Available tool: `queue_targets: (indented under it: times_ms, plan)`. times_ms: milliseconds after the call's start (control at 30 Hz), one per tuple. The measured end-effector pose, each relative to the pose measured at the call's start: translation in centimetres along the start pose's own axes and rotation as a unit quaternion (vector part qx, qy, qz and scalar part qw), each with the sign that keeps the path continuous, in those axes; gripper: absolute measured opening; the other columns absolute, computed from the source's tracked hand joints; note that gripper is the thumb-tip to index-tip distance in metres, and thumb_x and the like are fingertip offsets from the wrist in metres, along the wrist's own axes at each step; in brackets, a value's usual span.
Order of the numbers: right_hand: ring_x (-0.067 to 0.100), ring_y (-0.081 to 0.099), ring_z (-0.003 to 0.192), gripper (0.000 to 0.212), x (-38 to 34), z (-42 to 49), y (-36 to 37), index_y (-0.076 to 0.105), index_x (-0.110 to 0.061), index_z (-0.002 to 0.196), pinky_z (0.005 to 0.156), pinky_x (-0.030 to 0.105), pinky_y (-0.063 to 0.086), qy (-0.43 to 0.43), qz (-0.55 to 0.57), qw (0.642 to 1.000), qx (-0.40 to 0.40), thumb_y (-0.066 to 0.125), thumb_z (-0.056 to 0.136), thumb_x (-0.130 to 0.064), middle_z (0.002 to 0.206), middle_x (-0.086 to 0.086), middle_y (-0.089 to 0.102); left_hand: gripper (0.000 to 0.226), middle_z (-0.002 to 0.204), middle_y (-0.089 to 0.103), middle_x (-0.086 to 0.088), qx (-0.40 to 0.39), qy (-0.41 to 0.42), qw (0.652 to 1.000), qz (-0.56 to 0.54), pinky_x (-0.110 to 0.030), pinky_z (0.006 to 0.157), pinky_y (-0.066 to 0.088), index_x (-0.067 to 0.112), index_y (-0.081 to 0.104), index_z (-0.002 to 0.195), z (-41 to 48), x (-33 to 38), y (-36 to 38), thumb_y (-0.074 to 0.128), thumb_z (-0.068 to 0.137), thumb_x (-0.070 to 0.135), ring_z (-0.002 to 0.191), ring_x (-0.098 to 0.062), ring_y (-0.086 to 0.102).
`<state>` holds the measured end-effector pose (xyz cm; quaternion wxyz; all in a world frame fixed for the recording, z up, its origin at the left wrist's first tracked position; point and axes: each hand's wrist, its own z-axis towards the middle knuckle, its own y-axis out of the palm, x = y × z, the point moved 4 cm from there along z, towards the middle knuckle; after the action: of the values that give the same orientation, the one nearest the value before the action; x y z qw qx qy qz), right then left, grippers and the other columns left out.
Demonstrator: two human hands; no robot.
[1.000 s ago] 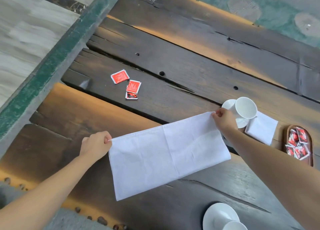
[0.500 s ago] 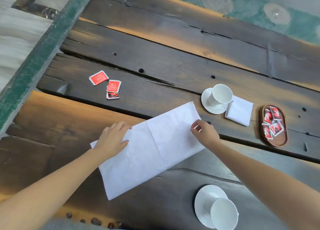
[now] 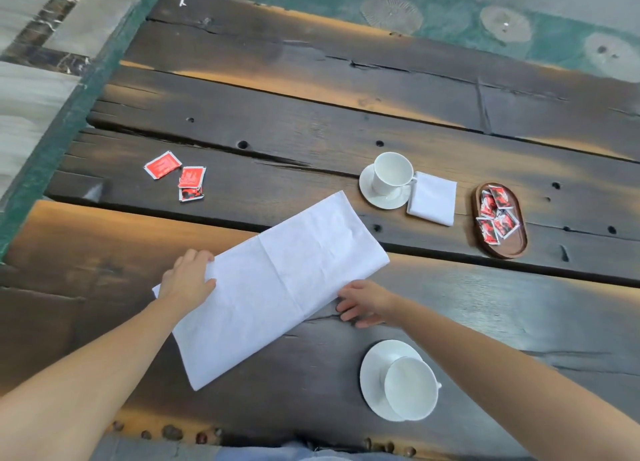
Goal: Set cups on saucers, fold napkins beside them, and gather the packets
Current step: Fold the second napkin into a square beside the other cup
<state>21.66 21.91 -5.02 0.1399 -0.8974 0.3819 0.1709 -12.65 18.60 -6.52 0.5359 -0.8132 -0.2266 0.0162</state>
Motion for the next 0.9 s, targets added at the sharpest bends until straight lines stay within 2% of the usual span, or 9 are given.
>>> queue_targets:
  times_ms: [200, 300, 400, 467, 633, 700, 767, 833, 900]
  plan:
    - [0.017, 0.065, 0.099, 0.02, -1.8, 1.0, 0.4, 0.053, -0.021, 0.105, 0.08, 0.034, 0.055, -0.018, 0.104, 0.994, 0.027, 0.051, 0.093, -0.037, 0.116, 0.006, 0.063, 0.037, 0.112, 0.058, -0.003, -0.022, -0.028, 0.999, -0.028, -0.033, 0.075, 0.051, 0.016, 0.046, 0.121, -1.5, -0.9, -0.3, 0.061, 0.088, 0.023, 0.096, -0.019, 0.059]
    - [0.017, 0.059, 0.109, 0.02, -4.0, 1.3, -0.6, 0.054, -0.022, 0.107, 0.084, 0.033, 0.052, -0.043, 0.127, 0.99, 0.044, 0.051, 0.094, -0.037, 0.113, 0.002, 0.062, 0.021, 0.096, 0.06, 0.0, -0.062, -0.039, 0.996, -0.047, -0.031, 0.064, 0.047, 0.018, 0.049, 0.106, -2.6, -1.2, -0.1, 0.059, 0.089, 0.025, 0.082, -0.016, 0.057]
    - [0.013, 0.059, 0.096, 0.008, -6.7, 1.6, -1.4, 0.052, -0.023, 0.097, 0.079, 0.03, 0.051, -0.077, 0.167, 0.982, 0.044, 0.053, 0.094, -0.031, 0.1, -0.002, 0.058, 0.014, 0.086, 0.062, -0.001, -0.089, -0.053, 0.99, -0.094, -0.034, 0.067, 0.051, 0.018, 0.051, 0.092, -3.8, -0.7, 0.6, 0.062, 0.087, 0.027, 0.075, -0.017, 0.059]
    - [0.013, 0.057, 0.091, 0.009, -8.5, 1.9, -1.8, 0.052, -0.02, 0.1, 0.077, 0.031, 0.051, -0.094, 0.203, 0.974, 0.039, 0.054, 0.094, -0.026, 0.098, -0.002, 0.055, 0.014, 0.081, 0.063, -0.001, -0.099, -0.054, 0.986, -0.126, -0.035, 0.069, 0.052, 0.018, 0.052, 0.088, -4.5, 0.2, 1.3, 0.063, 0.087, 0.027, 0.074, -0.017, 0.06]
    - [0.018, 0.051, 0.114, 0.026, -11.8, 2.4, -1.8, 0.052, -0.016, 0.119, 0.098, 0.041, 0.048, -0.121, 0.247, 0.961, 0.024, 0.056, 0.094, -0.024, 0.115, -0.002, 0.051, 0.014, 0.068, 0.067, 0.001, -0.123, -0.058, 0.975, -0.177, -0.038, 0.07, 0.056, 0.018, 0.054, 0.079, -5.1, 1.8, 3.2, 0.062, 0.087, 0.027, 0.062, -0.011, 0.066]
    - [0.017, 0.049, 0.119, 0.031, -12.3, 2.6, -1.4, 0.051, -0.017, 0.125, 0.099, 0.038, 0.047, -0.145, 0.178, 0.972, 0.05, 0.055, 0.095, -0.026, 0.124, -0.002, 0.05, 0.016, 0.07, 0.065, 0.004, -0.124, -0.052, 0.981, -0.137, -0.036, 0.069, 0.055, 0.021, 0.052, 0.08, -5.1, 2.1, 3.3, 0.061, 0.087, 0.032, 0.063, -0.01, 0.064]
    - [0.018, 0.045, 0.126, 0.044, -12.0, 2.6, -1.1, 0.044, -0.013, 0.136, 0.102, 0.034, 0.041, -0.213, -0.006, 0.97, 0.118, 0.055, 0.095, -0.026, 0.137, 0.003, 0.046, 0.019, 0.084, 0.062, 0.006, -0.069, -0.018, 0.995, -0.064, -0.032, 0.067, 0.054, 0.023, 0.047, 0.089, -4.8, 2.5, 2.8, 0.061, 0.086, 0.036, 0.071, -0.01, 0.059]
    - [0.022, 0.028, 0.141, 0.064, -10.8, 2.5, -0.5, 0.03, -0.011, 0.147, 0.114, 0.035, 0.027, -0.284, -0.266, 0.906, 0.167, 0.058, 0.092, -0.03, 0.154, 0.006, 0.03, 0.036, 0.113, 0.056, 0.004, 0.009, 0.051, 0.998, -0.017, -0.032, 0.082, 0.049, 0.023, 0.045, 0.11, -4.5, 3.4, 2.2, 0.064, 0.083, 0.036, 0.096, -0.014, 0.057]
    - [0.02, 0.003, 0.149, 0.089, -8.5, 2.6, 0.6, 0.009, -0.017, 0.153, 0.121, 0.041, 0.012, -0.294, -0.458, 0.825, 0.148, 0.062, 0.086, -0.043, 0.162, 0.001, 0.004, 0.061, 0.141, 0.039, 0.0, 0.034, 0.121, 0.992, 0.02, -0.037, 0.105, 0.033, 0.021, 0.037, 0.133, -4.1, 4.5, 1.8, 0.065, 0.081, 0.039, 0.129, -0.019, 0.04]
